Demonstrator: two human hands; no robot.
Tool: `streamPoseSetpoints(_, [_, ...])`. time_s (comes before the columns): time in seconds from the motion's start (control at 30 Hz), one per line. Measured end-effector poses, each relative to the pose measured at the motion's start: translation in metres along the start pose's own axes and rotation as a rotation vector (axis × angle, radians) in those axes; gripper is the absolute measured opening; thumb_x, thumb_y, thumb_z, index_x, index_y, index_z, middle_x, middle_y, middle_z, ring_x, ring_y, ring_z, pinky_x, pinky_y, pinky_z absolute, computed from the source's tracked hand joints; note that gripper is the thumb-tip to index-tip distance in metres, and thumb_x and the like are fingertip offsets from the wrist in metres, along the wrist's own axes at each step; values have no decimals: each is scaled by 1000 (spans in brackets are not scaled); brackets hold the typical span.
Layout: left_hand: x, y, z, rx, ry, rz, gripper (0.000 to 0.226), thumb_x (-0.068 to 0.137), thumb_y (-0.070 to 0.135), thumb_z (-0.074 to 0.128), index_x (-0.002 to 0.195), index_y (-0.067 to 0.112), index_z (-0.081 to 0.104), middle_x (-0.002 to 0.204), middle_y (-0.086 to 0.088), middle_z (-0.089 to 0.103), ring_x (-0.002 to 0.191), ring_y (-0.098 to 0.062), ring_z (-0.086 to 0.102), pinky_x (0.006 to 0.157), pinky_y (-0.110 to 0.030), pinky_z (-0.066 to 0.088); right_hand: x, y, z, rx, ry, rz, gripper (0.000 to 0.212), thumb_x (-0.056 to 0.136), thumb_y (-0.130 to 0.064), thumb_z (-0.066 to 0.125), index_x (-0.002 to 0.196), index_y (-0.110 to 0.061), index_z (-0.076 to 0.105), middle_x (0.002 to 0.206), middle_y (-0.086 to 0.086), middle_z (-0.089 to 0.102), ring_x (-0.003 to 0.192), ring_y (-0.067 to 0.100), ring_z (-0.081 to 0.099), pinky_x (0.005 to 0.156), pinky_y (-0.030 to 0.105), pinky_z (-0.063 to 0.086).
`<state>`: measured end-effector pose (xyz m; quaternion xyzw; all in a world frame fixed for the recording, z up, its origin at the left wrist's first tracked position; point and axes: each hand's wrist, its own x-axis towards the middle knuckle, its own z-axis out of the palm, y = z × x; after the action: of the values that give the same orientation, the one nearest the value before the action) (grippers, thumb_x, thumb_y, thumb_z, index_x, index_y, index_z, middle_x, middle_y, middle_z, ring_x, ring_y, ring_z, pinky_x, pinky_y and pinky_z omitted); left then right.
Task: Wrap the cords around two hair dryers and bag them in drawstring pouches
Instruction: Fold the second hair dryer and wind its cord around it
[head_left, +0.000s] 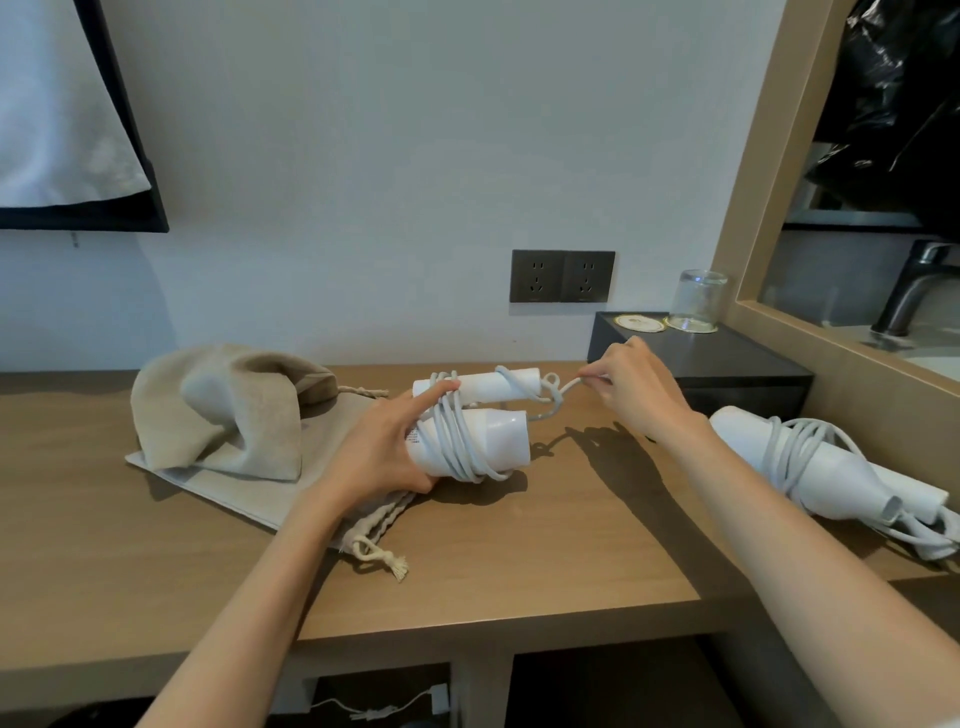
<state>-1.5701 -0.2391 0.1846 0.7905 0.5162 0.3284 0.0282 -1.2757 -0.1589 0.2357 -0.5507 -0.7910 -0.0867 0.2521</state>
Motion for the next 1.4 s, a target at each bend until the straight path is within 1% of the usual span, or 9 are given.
streamPoseSetpoints(0.17, [3, 0, -1, 52, -39, -28, 107, 52, 27, 77, 143, 48, 26, 106, 5, 59, 89, -14, 51, 71, -27, 41, -5, -8, 14, -32, 10, 97, 26, 93, -25, 59, 117, -22, 68, 106, 7, 66, 101, 24, 51, 82, 36, 47])
streamPoseSetpoints(0.33, [14, 3, -11, 98, -201, -56, 109, 49, 31, 73, 135, 64, 15, 89, -1, 62, 76, -19, 55, 67, -42, 50, -14, -3, 27, -21, -132, 105, 25, 97, -25, 54, 118, -24, 68, 112, 7, 65, 111, 28, 47, 85, 41, 46])
streamPoseSetpoints(0.57, [23, 6, -16, 260, -311, -88, 112, 53, 44, 76, 138, 61, 5, 92, 8, 57, 89, -18, 49, 75, -40, 50, -23, 6, 45, 70, -250, 83, 21, 97, -27, 53, 111, -25, 68, 110, 3, 63, 105, 27, 54, 79, 45, 51])
streamPoseSetpoints(0.73, [11, 7, -12, 320, -182, -64, 117, 56, 61, 78, 144, 54, 1, 141, 10, 43, 124, -21, 39, 103, -39, 37, -19, 5, 45, 122, -286, 77, 34, 95, -14, 52, 126, -24, 61, 127, 2, 62, 118, 23, 54, 100, 45, 45])
streamPoseSetpoints(0.83, [-3, 9, -12, 297, -128, -97, 115, 59, 59, 79, 147, 50, 5, 153, 1, 28, 138, -23, 26, 109, -38, 28, -11, -13, 26, 367, -186, 74, 46, 93, -6, 46, 136, -23, 51, 142, 0, 49, 123, 18, 51, 102, 35, 43])
streamPoseSetpoints(0.97, [-23, 8, -10, 205, 8, -170, 102, 69, 51, 76, 143, 56, 6, 152, -2, 30, 137, -22, 29, 106, -40, 35, -4, -53, 2, 584, -410, -97, 53, 93, -47, 52, 142, -37, 36, 151, -9, 34, 136, 12, 34, 107, 32, 32])
streamPoseSetpoints(1.1, [-33, 12, -5, 90, 107, -251, 90, 76, 44, 73, 149, 36, 20, 136, -1, 52, 119, -19, 50, 92, -35, 46, -6, -69, 10, 287, -694, -234, 99, 65, -68, 71, 140, -61, 7, 157, -10, 8, 143, 29, 9, 114, 57, 15])
streamPoseSetpoints(1.23, [-33, 10, 0, -59, 123, -342, 96, 76, 36, 76, 151, 27, 17, 130, -6, 57, 102, -19, 59, 85, -32, 47, -13, -72, 16, 180, -603, -196, 102, 64, -65, 73, 134, -69, 0, 152, 1, 16, 135, 36, 19, 107, 55, 21])
streamPoseSetpoints(1.4, [-22, 11, 9, -147, 186, -394, 95, 78, 21, 77, 151, 20, 18, 137, -8, 51, 121, -22, 49, 86, -21, 33, -34, -81, 29, 135, -292, -126, 97, 61, -59, 69, 139, -59, 11, 142, 4, 29, 121, 31, 32, 94, 44, 28])
